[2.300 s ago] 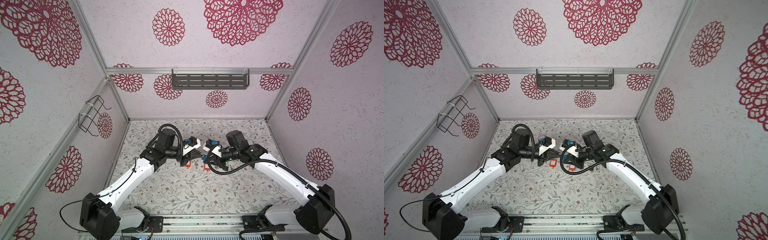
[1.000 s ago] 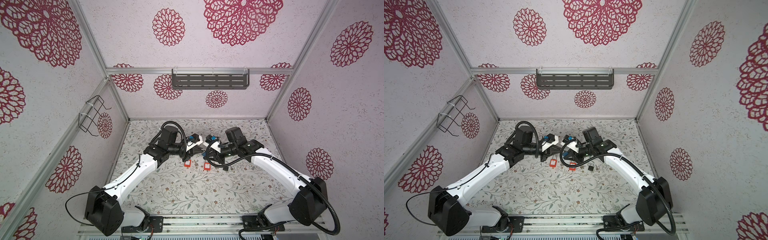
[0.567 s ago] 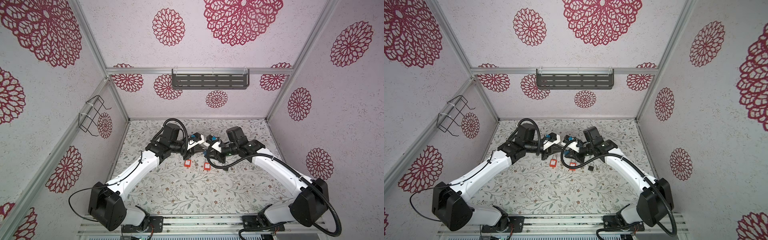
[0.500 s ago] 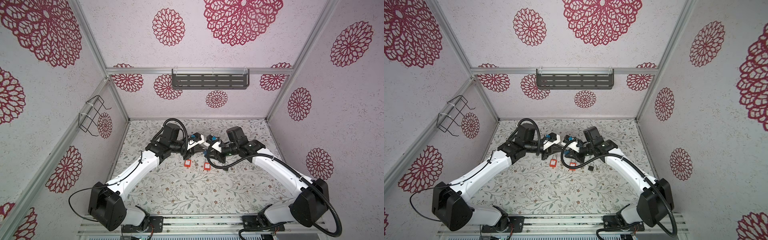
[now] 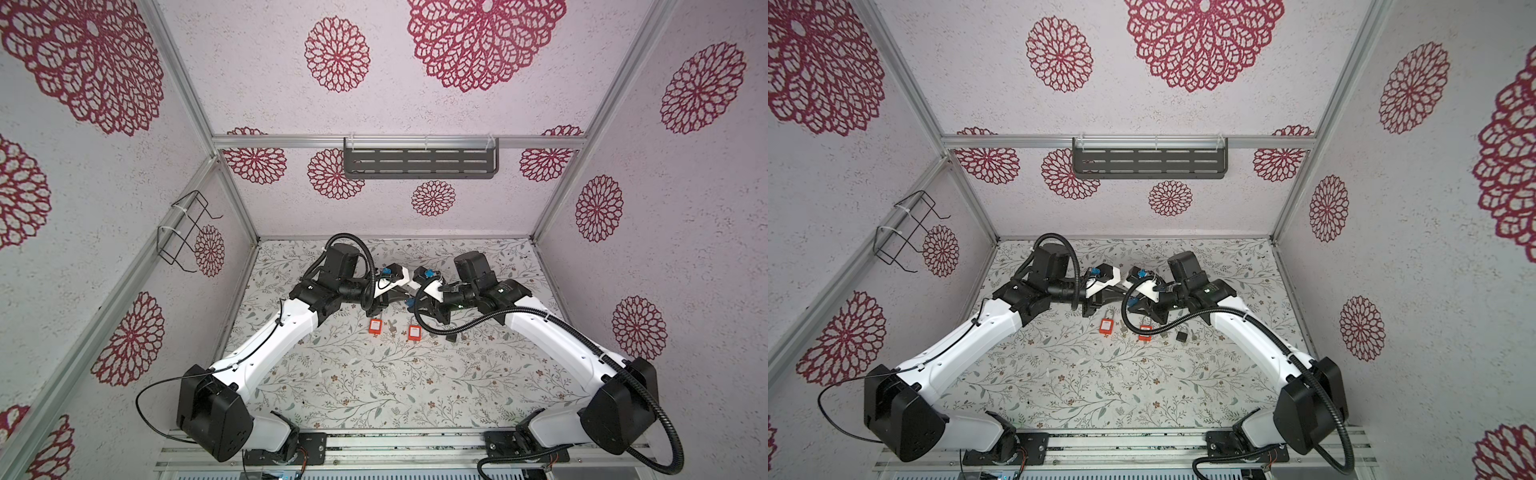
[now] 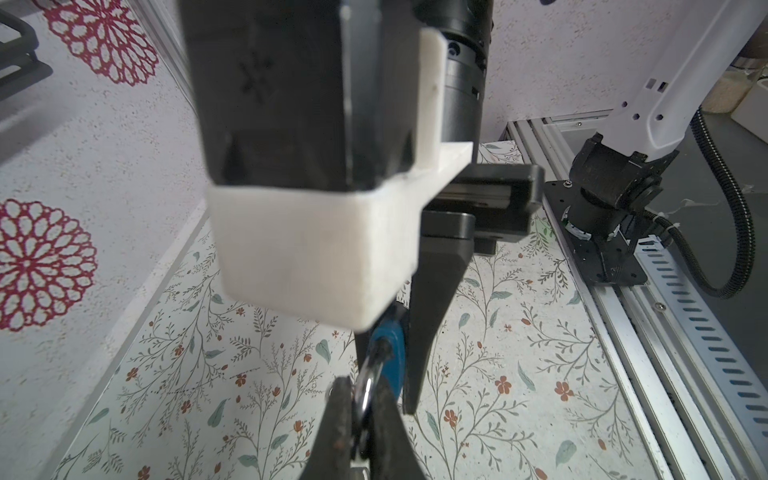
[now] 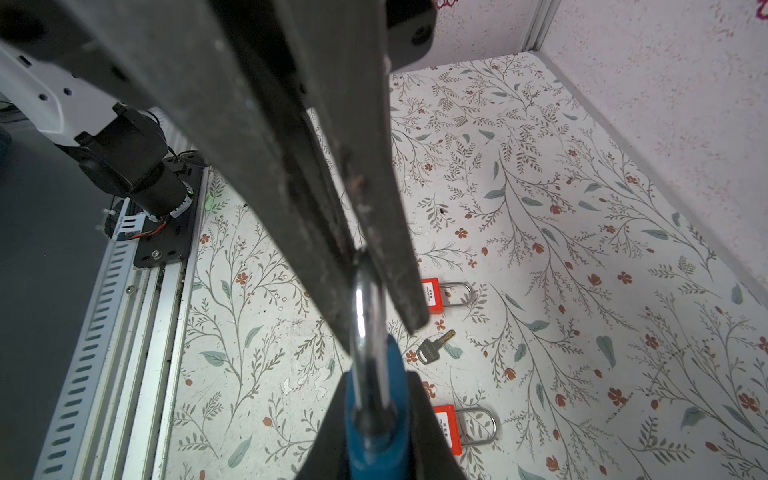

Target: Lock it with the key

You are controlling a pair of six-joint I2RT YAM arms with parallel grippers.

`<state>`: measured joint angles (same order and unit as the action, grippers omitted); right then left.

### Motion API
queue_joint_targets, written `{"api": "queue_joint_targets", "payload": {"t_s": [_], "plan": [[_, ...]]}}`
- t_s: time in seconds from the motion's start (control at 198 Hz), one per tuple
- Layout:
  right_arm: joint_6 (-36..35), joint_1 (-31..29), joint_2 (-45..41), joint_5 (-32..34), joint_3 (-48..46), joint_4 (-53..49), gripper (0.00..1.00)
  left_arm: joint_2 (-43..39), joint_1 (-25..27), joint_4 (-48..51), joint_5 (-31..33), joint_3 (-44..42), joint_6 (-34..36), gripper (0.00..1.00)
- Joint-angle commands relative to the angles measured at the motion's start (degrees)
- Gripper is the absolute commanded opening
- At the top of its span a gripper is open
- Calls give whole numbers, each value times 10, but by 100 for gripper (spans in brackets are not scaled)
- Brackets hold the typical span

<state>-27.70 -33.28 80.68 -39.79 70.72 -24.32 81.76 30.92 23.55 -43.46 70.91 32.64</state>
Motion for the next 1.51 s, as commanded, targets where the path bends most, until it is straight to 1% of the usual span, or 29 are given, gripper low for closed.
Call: {"api": "queue_joint_targets", "payload": {"t_s": [0.0, 0.222, 0.519, 0.817, 0.953, 1.114, 1.25, 1.508], "plan": [[65, -7, -19, -132, 118, 263, 0, 46, 68, 130, -77, -33, 42, 0], [95, 2, -2, -167, 135, 278, 0, 62, 67, 146, -91, -26, 70, 0], [111, 18, 0, -179, 142, 291, 0, 73, 70, 183, -89, -26, 102, 0], [133, 33, -3, -193, 140, 311, 0, 81, 69, 221, -87, -27, 123, 0], [137, 35, 1, -197, 142, 316, 0, 83, 70, 224, -88, -28, 125, 0], [142, 40, 7, -210, 141, 301, 0, 70, 69, 220, -74, -32, 124, 0], [129, 41, 5, -209, 126, 273, 0, 54, 65, 214, -73, -25, 113, 0], [65, 43, -30, -164, 68, 194, 0, 23, 28, 202, -97, -5, 89, 0]]}}
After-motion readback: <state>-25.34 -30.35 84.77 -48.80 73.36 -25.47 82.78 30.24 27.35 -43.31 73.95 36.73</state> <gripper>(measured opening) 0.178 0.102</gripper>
